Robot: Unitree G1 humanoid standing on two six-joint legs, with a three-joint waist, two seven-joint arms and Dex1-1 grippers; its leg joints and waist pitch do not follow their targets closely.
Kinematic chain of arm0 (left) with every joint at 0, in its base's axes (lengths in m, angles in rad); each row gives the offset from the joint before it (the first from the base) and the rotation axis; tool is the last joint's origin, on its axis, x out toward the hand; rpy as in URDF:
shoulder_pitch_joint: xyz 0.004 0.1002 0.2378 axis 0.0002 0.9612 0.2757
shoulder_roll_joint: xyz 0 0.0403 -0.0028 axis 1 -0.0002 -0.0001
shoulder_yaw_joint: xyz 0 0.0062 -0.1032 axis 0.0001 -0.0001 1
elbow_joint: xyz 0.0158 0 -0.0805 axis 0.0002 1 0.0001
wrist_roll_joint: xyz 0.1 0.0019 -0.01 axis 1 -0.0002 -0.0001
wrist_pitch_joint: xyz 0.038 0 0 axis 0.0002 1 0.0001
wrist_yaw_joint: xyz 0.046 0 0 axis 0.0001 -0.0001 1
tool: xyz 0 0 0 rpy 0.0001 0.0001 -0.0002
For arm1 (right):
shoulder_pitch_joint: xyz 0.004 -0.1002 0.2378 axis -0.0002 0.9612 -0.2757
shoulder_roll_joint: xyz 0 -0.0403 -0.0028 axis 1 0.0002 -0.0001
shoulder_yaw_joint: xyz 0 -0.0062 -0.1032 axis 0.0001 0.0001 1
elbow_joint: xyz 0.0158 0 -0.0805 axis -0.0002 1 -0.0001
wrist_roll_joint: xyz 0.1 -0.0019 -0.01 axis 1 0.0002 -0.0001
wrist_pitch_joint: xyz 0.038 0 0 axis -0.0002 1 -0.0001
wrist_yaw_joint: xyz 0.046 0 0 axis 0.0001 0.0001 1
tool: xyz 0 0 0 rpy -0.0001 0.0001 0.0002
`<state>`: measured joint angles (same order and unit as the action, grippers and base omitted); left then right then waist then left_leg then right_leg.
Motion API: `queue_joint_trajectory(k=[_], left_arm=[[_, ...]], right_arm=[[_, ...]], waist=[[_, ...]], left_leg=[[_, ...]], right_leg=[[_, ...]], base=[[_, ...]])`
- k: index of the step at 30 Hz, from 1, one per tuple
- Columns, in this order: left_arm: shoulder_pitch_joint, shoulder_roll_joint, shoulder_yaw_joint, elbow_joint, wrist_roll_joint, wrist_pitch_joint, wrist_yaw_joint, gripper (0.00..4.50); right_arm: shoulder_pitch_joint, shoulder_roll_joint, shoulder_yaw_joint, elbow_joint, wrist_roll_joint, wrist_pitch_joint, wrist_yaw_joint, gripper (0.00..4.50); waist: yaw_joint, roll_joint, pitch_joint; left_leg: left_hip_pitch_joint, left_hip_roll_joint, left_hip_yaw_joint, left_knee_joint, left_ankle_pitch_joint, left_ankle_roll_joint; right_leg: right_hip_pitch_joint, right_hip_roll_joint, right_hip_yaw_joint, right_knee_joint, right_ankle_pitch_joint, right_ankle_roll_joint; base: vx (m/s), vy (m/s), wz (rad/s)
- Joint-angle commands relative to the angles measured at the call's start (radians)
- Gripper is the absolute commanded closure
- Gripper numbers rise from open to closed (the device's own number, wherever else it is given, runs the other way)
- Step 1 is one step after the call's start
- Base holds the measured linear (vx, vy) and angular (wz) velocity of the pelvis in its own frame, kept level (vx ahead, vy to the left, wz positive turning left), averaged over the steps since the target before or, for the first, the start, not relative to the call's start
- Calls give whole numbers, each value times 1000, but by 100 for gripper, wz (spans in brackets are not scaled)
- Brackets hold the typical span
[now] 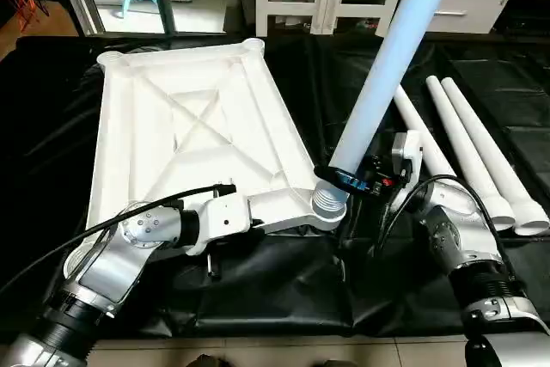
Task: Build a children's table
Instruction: Insert table leg to table base
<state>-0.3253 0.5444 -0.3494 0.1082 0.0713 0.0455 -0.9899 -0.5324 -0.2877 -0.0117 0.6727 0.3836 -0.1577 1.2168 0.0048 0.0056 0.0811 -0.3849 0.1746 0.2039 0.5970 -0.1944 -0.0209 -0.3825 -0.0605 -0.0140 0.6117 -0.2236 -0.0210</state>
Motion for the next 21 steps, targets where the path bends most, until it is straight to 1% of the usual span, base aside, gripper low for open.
queue_joint_trajectory(k=[1,4,6,9,10,11,12,15,19,21], left_arm=[[7,4,-41,41,22,5,-21,449],[6,0,-37,43,18,6,-22,449],[5,0,-38,45,19,5,-22,449],[2,0,-39,49,20,7,-25,449],[2,0,-39,49,20,7,-25,449],[1,0,-39,50,21,7,-26,449],[0,0,-39,51,21,7,-26,449],[-1,0,-40,52,21,7,-27,449],[-1,0,-40,52,21,8,-30,449],[-1,1,-40,52,22,9,-31,449]], right_arm=[[28,-7,18,36,-32,24,6,265],[39,-8,21,19,-27,40,20,265],[46,-8,26,12,-25,49,30,265],[78,-9,47,-25,-19,77,61,265],[78,-9,47,-25,-19,77,61,265],[84,-8,49,-29,-19,77,63,265],[86,-7,50,-31,-19,77,62,265],[87,-6,48,-31,-19,76,62,265],[91,-6,46,-25,-27,72,59,265],[93,-13,56,-7,-52,48,54,265]], waist=[[-5,1,-42],[-6,2,-39],[-5,1,-38],[-5,2,-37],[-4,3,-38],[-4,0,-40],[-3,2,-40],[-4,2,-40],[-4,3,-37],[-4,3,-36]], left_leg=[[31,68,-29,-92,-249,32],[31,69,-30,-95,-271,21],[32,69,-31,-97,-279,18],[32,69,-32,-99,-278,17],[33,69,-30,-98,-278,18],[32,69,-30,-97,-268,20],[31,69,-31,-98,-254,24],[31,69,-29,-97,-246,28],[31,70,-30,-100,-266,22],[33,70,-31,-101,-278,16]], right_leg=[[8,-74,38,-78,-170,-237],[6,-75,39,-82,-208,-227],[5,-75,40,-84,-217,-220],[4,-74,41,-85,-216,-218],[4,-75,41,-86,-212,-217],[6,-75,41,-84,-200,-219],[6,-75,40,-83,-186,-221],[6,-75,40,-82,-171,-226],[5,-75,40,-85,-199,-224],[3,-75,41,-87,-216,-219]], base=[[0,0,0],[0,0,0],[0,0,0],[0,0,0],[0,0,0],[0,0,0],[0,0,0],[0,0,0],[0,0,0],[0,0,0]])
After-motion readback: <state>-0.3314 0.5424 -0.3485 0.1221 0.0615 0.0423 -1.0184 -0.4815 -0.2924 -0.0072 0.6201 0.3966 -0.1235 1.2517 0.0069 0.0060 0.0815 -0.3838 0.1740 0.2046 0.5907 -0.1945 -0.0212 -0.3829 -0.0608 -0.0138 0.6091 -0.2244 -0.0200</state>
